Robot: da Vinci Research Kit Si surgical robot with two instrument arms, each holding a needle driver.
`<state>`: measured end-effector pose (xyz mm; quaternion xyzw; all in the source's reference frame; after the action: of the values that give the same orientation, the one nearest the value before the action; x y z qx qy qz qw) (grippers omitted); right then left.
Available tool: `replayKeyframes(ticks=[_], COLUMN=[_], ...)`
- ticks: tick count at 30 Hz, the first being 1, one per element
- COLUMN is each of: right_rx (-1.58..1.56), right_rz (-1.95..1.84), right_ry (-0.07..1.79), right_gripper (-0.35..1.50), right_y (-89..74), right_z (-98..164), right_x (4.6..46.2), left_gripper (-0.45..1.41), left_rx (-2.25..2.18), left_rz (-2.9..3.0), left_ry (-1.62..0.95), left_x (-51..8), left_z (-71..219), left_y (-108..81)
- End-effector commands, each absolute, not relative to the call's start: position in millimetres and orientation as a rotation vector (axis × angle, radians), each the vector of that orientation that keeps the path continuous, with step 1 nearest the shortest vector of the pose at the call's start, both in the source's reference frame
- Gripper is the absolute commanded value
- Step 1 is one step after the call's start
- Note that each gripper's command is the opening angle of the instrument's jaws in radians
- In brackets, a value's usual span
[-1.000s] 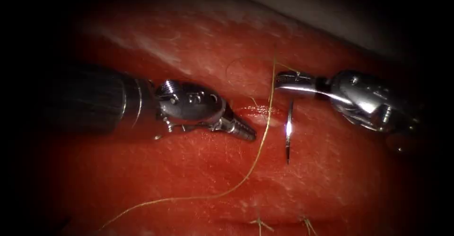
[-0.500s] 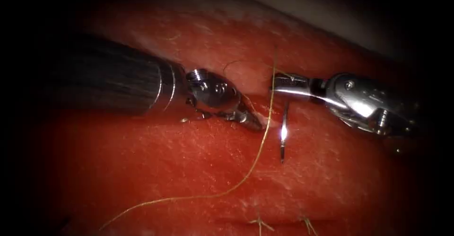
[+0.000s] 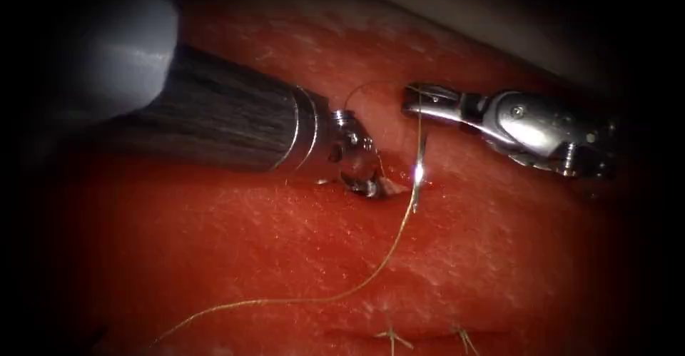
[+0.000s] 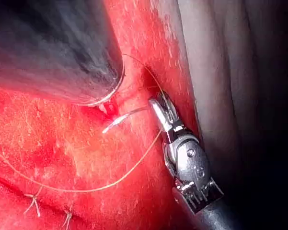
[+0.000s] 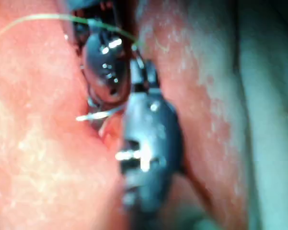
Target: Wound Closure
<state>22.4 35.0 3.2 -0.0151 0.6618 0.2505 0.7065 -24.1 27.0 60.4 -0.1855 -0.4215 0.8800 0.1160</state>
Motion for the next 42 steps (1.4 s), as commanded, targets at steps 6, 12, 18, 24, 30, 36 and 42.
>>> replayKeyframes(ticks=[6, 12, 18, 24, 30, 36, 42], right_rx=[-0.087, -0.115, -0.151, -0.197, -0.201, -0.193, -0.142], right_rz=[0.536, 0.510, 0.453, 0.391, 0.383, 0.368, 0.420], right_ry=[1.465, 1.451, 1.420, 1.401, 1.396, 1.390, 1.397], right_gripper=[-0.35, -0.35, -0.35, -0.35, -0.35, -0.35, -0.35], right_y=[35.2, 34.8, 33.3, 32.0, 31.2, 31.1, 31.6], right_z=[5.7, 7.2, 8.0, 8.3, 8.2, 8.2, 8.4], right_x=[24.4, 24.6, 25.2, 25.5, 25.5, 25.6, 25.2], left_gripper=[-0.35, -0.35, -0.32, -0.32, -0.33, -0.33, -0.31], left_rx=[-0.596, -0.623, -0.652, -0.666, -0.698, -0.744, -0.754], left_rz=[2.556, 2.545, 2.537, 2.537, 2.525, 2.500, 2.489], left_ry=[-1.285, -1.288, -1.277, -1.269, -1.240, -1.164, -1.129], left_x=[-24.6, -24.4, -24.2, -23.8, -23.2, -22.6, -23.5], left_z=[60.5, 59.6, 59.3, 58.8, 57.4, 54.4, 52.3], left_y=[26.7, 26.7, 26.9, 26.8, 27.7, 28.2, 26.6])
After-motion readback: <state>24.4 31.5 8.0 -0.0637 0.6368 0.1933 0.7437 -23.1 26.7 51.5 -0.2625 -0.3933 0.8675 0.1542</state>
